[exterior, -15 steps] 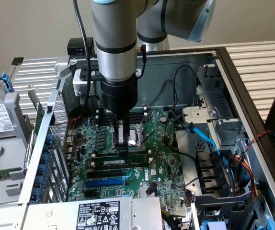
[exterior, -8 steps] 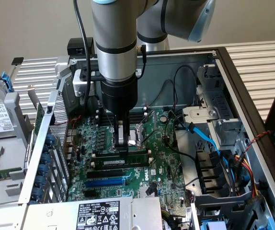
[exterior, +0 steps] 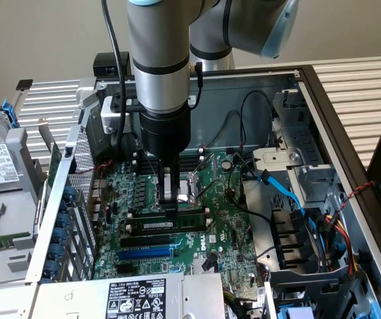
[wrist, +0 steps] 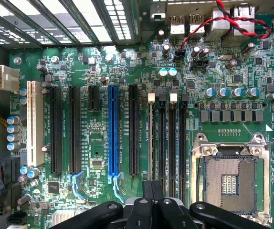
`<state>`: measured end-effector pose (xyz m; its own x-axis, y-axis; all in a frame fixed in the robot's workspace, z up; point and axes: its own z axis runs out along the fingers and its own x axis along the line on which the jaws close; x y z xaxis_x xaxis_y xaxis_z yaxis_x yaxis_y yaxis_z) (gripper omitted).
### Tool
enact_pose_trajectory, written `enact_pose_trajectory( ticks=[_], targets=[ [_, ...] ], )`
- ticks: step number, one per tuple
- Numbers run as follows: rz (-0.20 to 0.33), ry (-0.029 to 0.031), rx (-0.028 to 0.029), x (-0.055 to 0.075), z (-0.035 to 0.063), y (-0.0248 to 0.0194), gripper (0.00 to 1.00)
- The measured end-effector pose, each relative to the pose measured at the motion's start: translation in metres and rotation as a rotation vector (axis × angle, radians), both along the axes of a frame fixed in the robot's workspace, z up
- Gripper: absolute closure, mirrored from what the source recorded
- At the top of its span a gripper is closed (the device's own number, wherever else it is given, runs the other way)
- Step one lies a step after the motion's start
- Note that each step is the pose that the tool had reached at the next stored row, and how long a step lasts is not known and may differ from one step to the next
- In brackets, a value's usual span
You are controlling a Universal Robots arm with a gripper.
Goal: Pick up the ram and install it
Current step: 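Press down the ram until it locks into place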
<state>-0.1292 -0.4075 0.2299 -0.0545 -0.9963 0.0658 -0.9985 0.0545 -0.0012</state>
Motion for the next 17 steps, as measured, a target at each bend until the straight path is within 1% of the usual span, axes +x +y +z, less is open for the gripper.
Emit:
enact_pose_trajectory(
  ticks=[12, 15, 17],
  targets=[
    [0.0, -0.0003, -0.0005, 0.0, -0.0004, 0.0, 0.9],
    [0.0, -0.0004, -0.0012, 0.0, -0.0018, -0.0001, 0.9],
    [0.0, -0.001, -0.0005, 0.0, -0.003, 0.0, 0.9]
  ],
)
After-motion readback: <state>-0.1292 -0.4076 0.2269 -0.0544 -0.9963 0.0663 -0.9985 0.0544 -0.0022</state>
